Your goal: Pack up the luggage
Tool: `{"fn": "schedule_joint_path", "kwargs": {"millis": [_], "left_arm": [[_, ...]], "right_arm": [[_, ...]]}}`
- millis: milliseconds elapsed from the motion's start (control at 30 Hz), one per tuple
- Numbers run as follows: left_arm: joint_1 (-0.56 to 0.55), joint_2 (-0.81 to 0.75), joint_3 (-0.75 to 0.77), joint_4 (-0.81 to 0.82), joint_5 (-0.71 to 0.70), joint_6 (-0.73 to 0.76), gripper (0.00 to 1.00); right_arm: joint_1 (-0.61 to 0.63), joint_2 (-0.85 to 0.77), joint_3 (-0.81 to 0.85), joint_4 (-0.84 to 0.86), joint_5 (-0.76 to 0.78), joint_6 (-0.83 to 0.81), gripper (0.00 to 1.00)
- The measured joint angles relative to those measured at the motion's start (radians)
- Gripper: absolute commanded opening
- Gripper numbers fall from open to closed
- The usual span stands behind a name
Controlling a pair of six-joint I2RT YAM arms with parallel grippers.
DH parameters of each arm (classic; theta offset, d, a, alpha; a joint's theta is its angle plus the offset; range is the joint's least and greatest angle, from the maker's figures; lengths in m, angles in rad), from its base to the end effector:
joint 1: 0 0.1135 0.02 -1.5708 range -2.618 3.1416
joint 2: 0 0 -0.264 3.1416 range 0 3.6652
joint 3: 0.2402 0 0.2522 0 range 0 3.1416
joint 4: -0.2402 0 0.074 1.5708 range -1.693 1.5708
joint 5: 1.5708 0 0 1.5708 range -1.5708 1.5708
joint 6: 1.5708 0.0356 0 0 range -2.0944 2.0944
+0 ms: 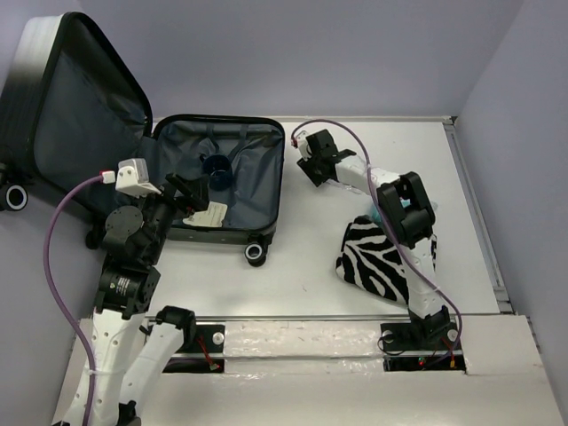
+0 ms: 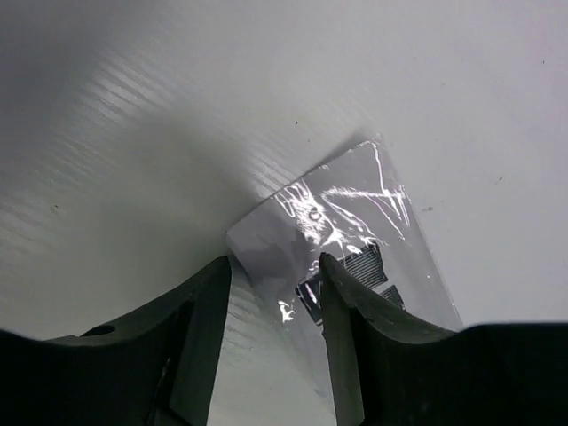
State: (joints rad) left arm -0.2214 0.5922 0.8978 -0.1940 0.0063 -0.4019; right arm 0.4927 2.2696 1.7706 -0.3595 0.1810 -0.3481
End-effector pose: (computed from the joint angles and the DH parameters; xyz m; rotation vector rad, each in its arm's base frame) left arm 0.1223 -0.0278 0.4040 -0.1282 1.4742 -0.5118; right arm 0.4479 0.2332 0.1686 -0.9112 2.2379 -0.1537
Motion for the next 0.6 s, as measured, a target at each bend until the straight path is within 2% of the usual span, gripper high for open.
{"fn": "schedule_joint_path", "kwargs": {"millis": [33, 167, 433, 600], "left_arm": [[-0.012, -0.011, -0.006, 0.001, -0.015, 0.005, 0.99], [-0.043, -0.035, -0.024, 0.003, -0.049, 0.019, 0.99], [-0.061, -0.055, -0.087, 0.022, -0.086, 0.041, 0.97], [-0.067, -0.064, -0.119, 0.024, -0.096, 0.054, 0.97]], "right_arm": [[0.000, 0.006, 0.005, 0.001, -0.004, 0.001, 0.35], [0.000, 0.038, 0.043, 0.006, -0.013, 0.015, 0.07], [0.000, 0.059, 0.051, 0.061, 0.029, 0.074, 0.07], [0.000, -0.027, -0.088, 0.136, 0.078, 0.135, 0.07]]}}
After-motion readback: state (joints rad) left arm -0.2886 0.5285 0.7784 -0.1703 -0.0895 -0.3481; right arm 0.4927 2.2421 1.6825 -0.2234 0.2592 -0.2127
